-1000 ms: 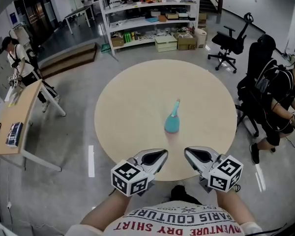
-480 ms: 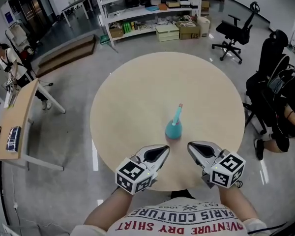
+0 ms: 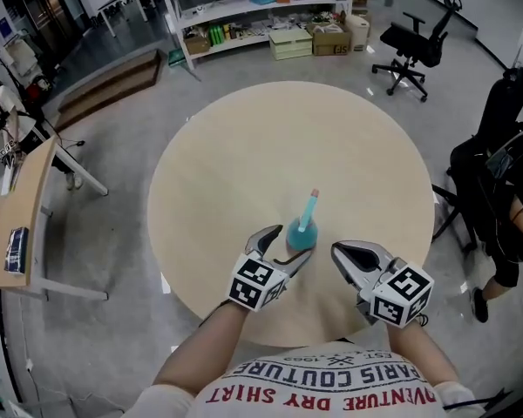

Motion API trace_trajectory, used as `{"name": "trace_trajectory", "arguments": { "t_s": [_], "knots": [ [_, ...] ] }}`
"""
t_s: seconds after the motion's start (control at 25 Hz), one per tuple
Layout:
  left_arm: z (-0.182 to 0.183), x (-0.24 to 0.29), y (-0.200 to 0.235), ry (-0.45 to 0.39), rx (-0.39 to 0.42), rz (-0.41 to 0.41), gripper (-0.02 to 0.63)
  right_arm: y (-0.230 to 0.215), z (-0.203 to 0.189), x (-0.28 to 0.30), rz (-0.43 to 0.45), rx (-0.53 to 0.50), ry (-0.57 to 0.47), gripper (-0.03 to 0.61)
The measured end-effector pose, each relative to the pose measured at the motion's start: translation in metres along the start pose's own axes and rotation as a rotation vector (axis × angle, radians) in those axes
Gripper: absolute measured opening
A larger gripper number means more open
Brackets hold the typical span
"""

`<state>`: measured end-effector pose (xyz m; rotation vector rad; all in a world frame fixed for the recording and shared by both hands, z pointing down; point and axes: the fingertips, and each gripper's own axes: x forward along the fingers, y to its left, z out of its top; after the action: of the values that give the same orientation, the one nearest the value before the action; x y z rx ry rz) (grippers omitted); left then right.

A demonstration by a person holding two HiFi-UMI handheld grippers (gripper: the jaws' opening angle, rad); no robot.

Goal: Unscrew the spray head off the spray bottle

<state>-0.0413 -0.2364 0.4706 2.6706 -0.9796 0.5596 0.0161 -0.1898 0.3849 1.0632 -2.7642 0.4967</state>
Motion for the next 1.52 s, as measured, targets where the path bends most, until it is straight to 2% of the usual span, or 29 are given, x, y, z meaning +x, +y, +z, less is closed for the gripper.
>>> {"name": "trace_trajectory", "arguments": {
  "t_s": [0.08, 0.12, 0.28, 0.44, 0.52, 0.68, 0.84, 0.92, 1.08, 1.32, 1.4, 1.52],
  "knots": [
    [-0.006, 0.019, 0.006, 0.0, 0.01, 0.009, 0.363, -0.009, -0.003, 0.007, -0.007, -0.006, 0.008, 0.004],
    [-0.009, 0.027, 0.009, 0.001, 0.021, 0.013, 0.369, -0.013, -0.005, 0.01, -0.01, -0.009, 0.013, 0.026],
    [-0.022, 0.052, 0.012, 0.031, 0.07, 0.02, 0.37, -0.029, -0.014, 0.021, -0.02, 0.0, 0.023, 0.061],
    [-0.026, 0.061, 0.013, 0.072, 0.168, 0.04, 0.362, -0.037, -0.014, 0.033, -0.033, 0.007, 0.023, 0.141],
    [-0.025, 0.061, 0.013, 0.066, 0.175, 0.051, 0.324, -0.035, -0.015, 0.041, -0.036, -0.022, 0.034, 0.177],
    [-0.023, 0.059, 0.009, 0.051, 0.177, 0.052, 0.321, -0.032, -0.021, 0.057, -0.032, -0.089, 0.062, 0.228],
    [-0.027, 0.059, 0.008, 0.044, 0.177, 0.053, 0.318, -0.031, -0.027, 0.072, -0.028, -0.084, 0.063, 0.282],
    [-0.029, 0.058, 0.008, 0.042, 0.172, 0.064, 0.318, -0.027, -0.027, 0.08, -0.019, -0.07, 0.057, 0.29],
    [-0.028, 0.058, 0.008, 0.034, 0.165, 0.087, 0.318, -0.028, -0.029, 0.09, -0.043, -0.107, 0.08, 0.286],
    [-0.022, 0.062, 0.007, 0.03, 0.168, 0.116, 0.318, -0.046, -0.029, 0.097, -0.136, -0.19, 0.09, 0.179],
    [-0.023, 0.062, 0.006, 0.029, 0.165, 0.12, 0.316, -0.048, -0.031, 0.097, -0.14, -0.197, 0.094, 0.141],
    [-0.026, 0.06, 0.003, 0.028, 0.157, 0.112, 0.316, -0.045, -0.034, 0.096, -0.122, -0.211, 0.097, 0.135]
  ]
}}
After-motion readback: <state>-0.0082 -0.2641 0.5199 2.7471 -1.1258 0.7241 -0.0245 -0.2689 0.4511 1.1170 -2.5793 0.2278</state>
